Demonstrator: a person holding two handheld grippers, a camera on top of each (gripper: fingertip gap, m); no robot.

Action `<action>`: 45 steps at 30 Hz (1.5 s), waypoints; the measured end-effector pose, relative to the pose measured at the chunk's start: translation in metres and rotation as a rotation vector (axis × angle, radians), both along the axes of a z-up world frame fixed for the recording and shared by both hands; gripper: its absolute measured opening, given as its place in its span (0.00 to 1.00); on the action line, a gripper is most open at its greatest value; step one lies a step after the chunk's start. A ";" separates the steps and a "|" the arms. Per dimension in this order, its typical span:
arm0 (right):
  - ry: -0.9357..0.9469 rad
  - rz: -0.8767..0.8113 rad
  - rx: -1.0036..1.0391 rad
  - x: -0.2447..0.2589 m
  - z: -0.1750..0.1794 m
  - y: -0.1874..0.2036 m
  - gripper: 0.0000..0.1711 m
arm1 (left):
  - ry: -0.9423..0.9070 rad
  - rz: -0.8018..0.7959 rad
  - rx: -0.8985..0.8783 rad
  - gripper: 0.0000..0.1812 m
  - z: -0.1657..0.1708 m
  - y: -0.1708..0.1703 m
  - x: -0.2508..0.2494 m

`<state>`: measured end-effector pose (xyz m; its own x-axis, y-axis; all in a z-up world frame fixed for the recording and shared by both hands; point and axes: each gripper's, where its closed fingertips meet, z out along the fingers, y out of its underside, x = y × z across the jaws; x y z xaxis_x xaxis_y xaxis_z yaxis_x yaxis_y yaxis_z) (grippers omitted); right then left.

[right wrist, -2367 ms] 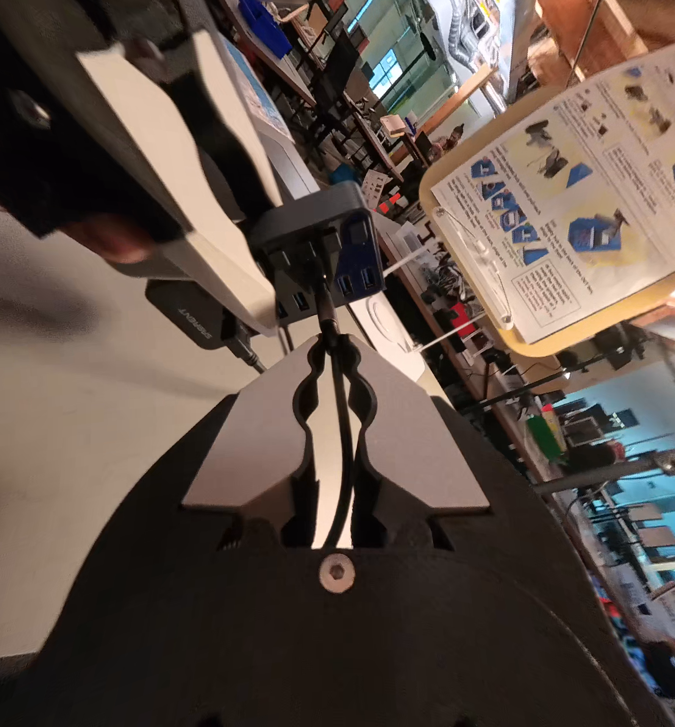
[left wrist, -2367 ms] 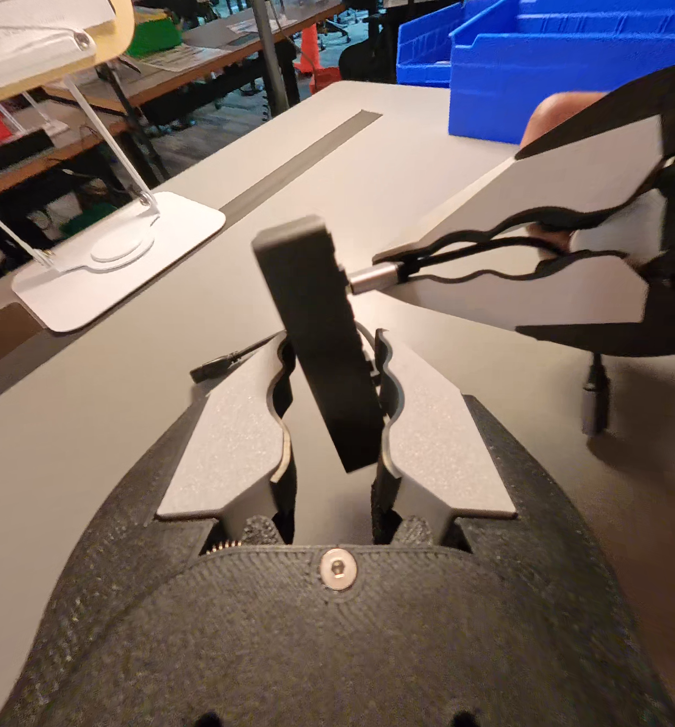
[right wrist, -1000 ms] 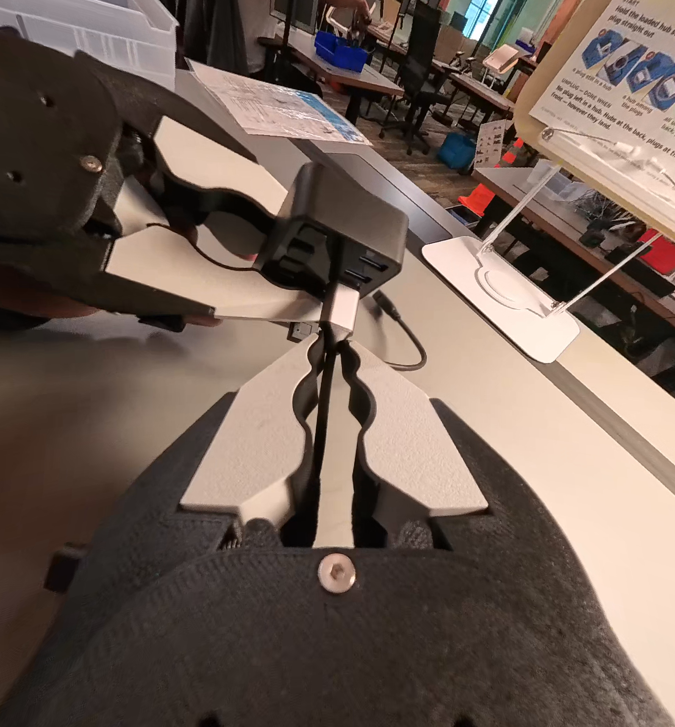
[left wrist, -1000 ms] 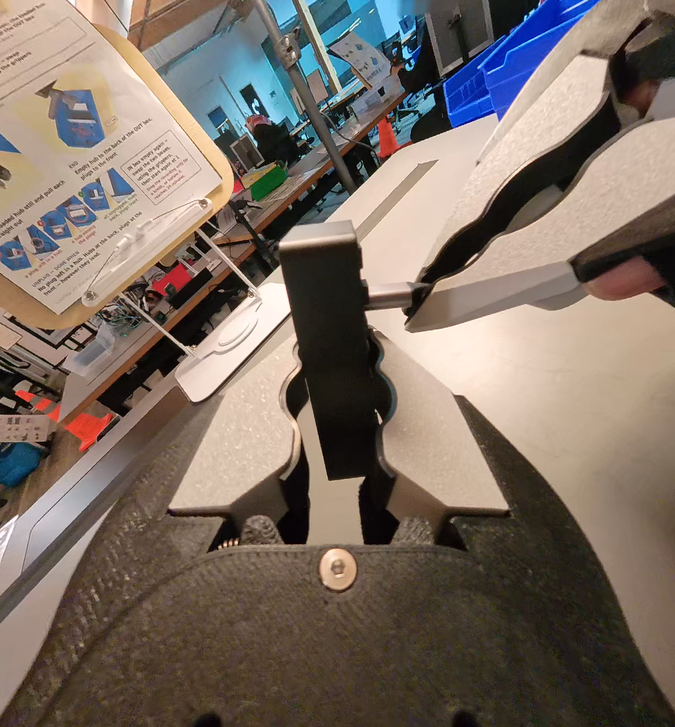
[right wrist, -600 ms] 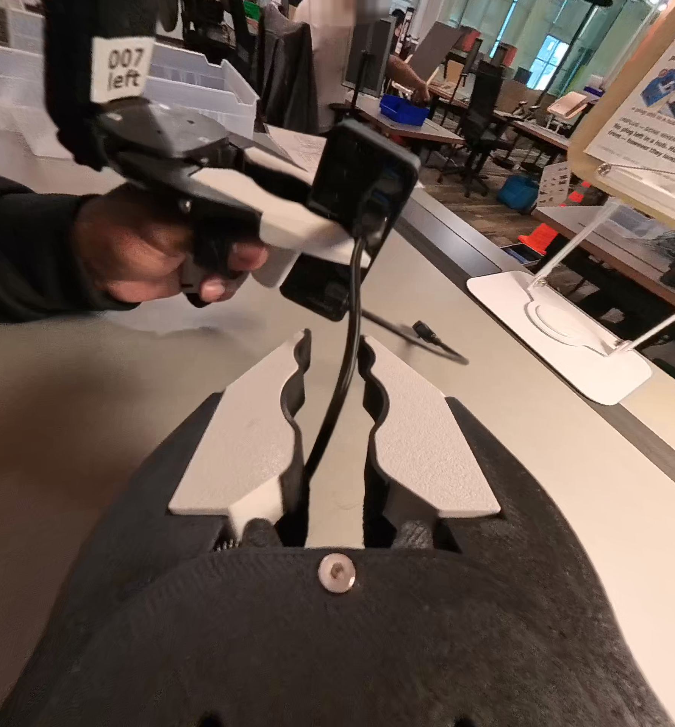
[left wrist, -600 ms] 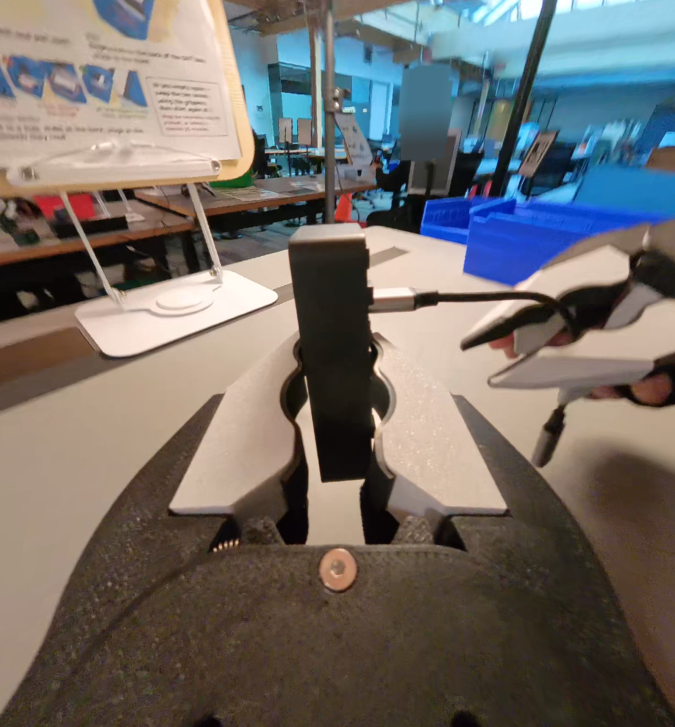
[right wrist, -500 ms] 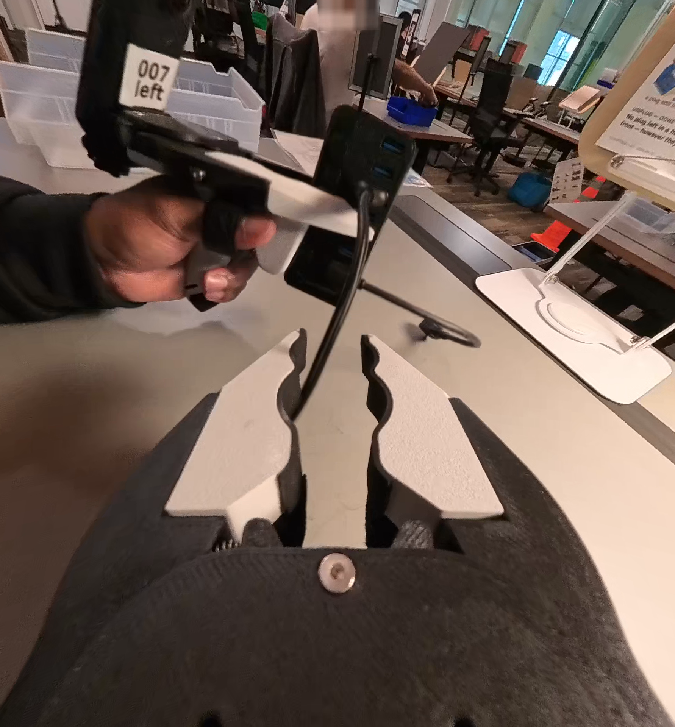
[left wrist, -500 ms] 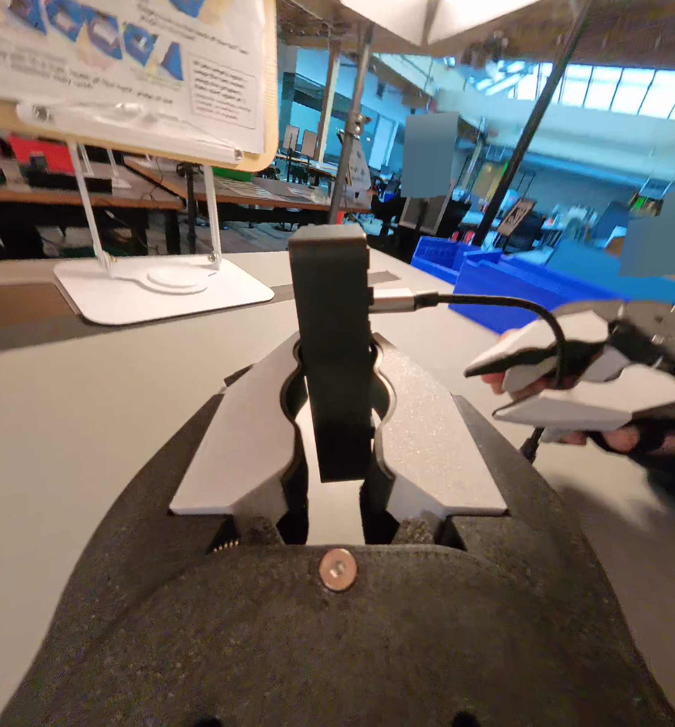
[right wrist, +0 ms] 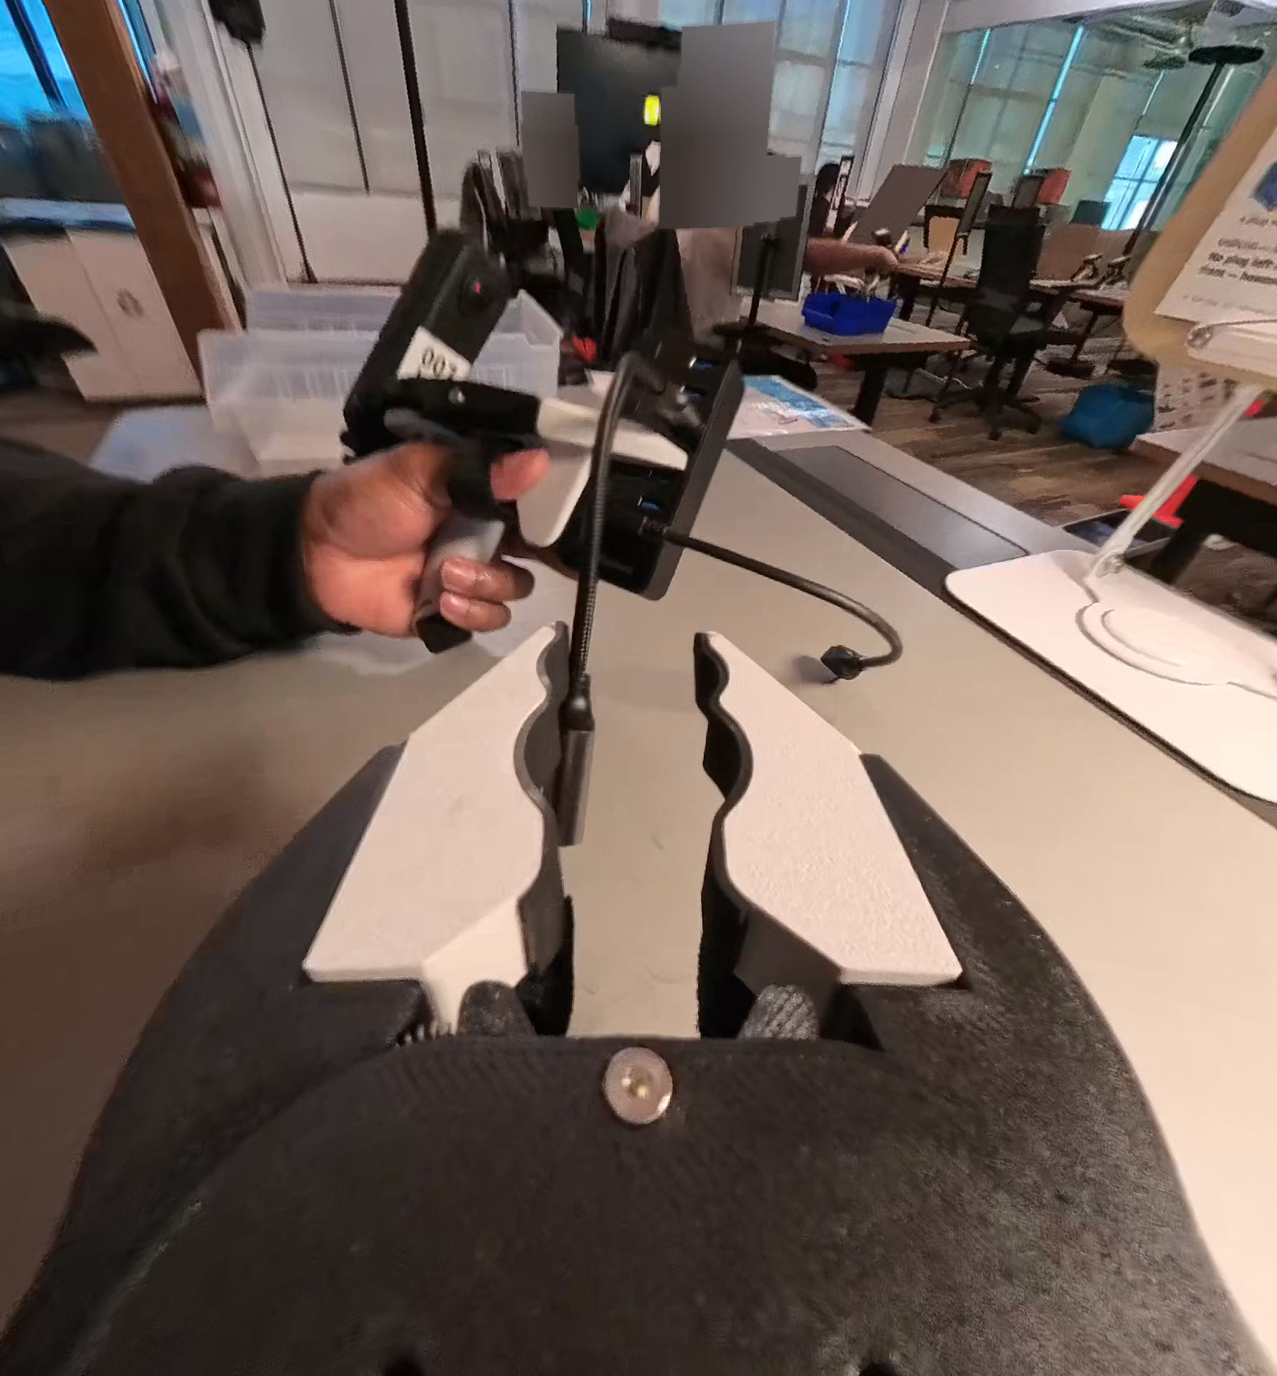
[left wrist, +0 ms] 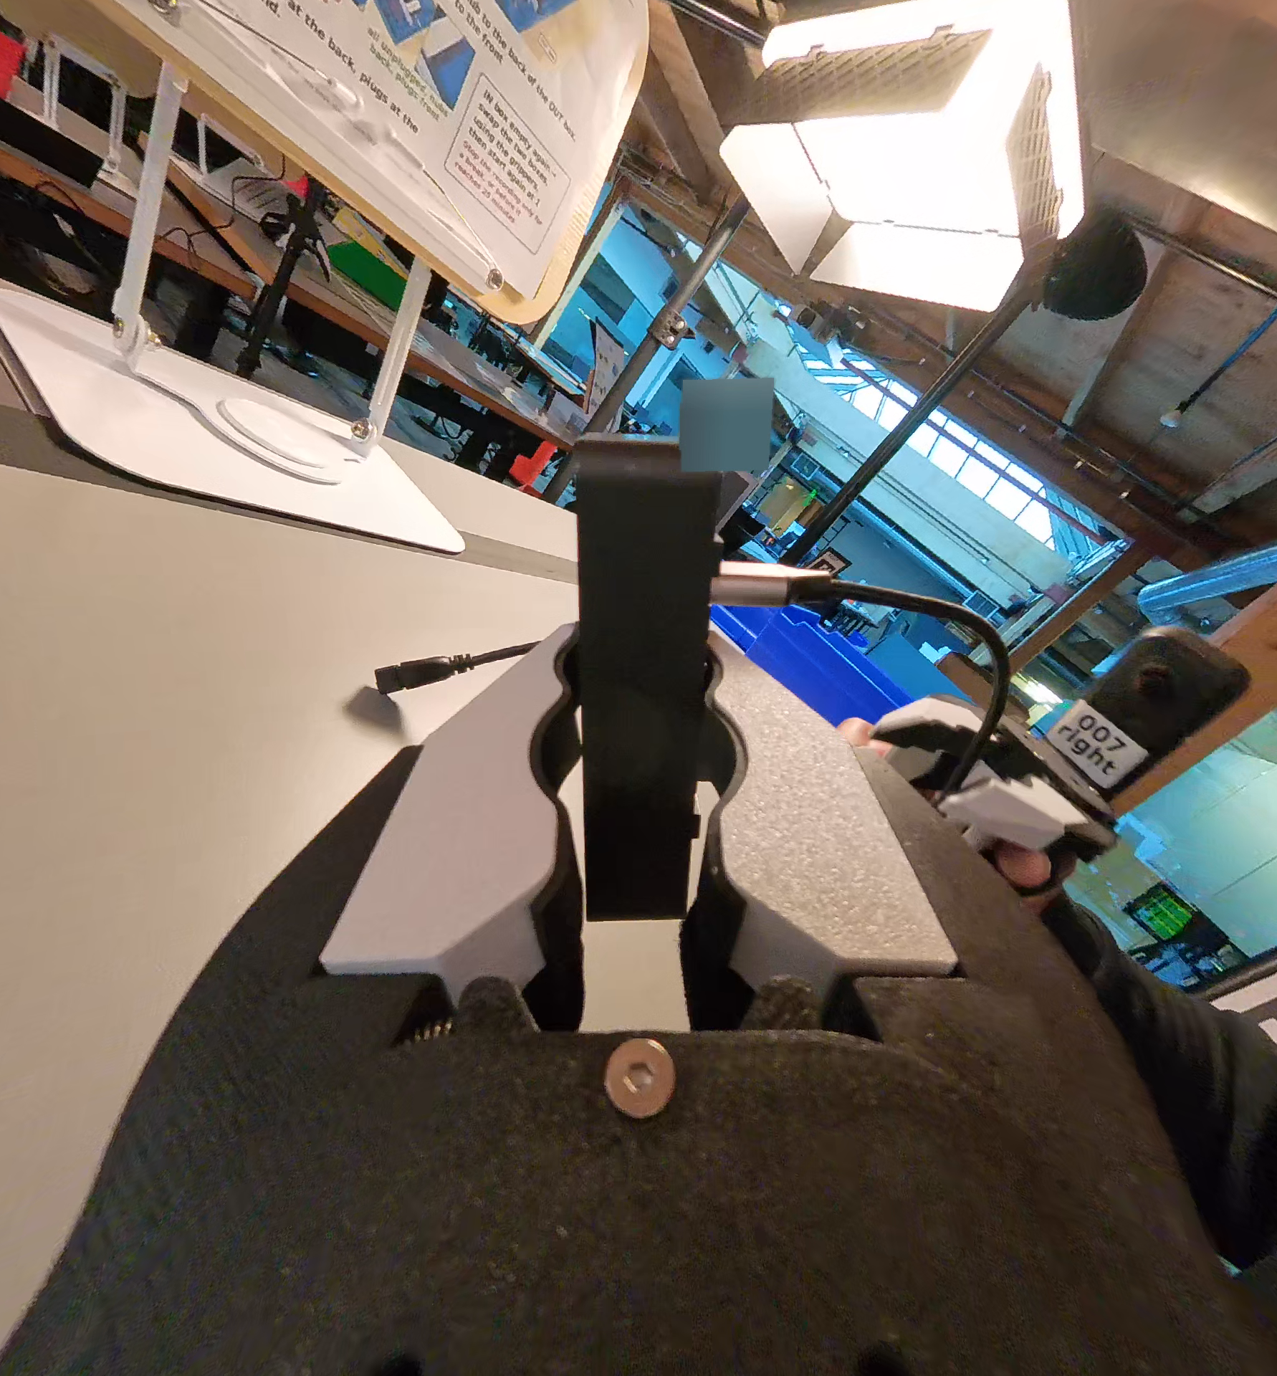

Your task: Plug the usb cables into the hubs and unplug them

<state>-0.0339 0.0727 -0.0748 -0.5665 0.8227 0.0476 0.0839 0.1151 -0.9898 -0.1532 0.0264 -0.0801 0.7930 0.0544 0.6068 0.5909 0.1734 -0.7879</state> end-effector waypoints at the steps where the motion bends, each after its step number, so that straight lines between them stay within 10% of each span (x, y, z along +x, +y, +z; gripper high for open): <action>1: -0.003 -0.001 -0.050 0.000 0.004 0.006 0.19 | 0.000 -0.004 0.006 0.15 0.001 0.000 0.000; 12: -0.034 0.013 -0.399 -0.002 0.024 0.052 0.19 | -0.075 -0.035 0.104 0.15 0.010 -0.005 -0.002; 32: -0.325 0.116 -0.500 -0.013 -0.021 -0.044 0.18 | -0.106 -0.386 0.279 0.16 0.022 0.033 0.095; 45: -0.213 -0.148 -0.540 0.006 0.025 0.045 0.15 | 0.005 -0.453 0.128 0.20 0.007 0.030 0.091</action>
<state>-0.0276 0.1182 -0.0503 -0.3953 0.7695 -0.5016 0.2641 -0.4278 -0.8644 -0.0621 0.0561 -0.0736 0.7222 -0.3734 0.5822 0.6260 -0.0051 -0.7798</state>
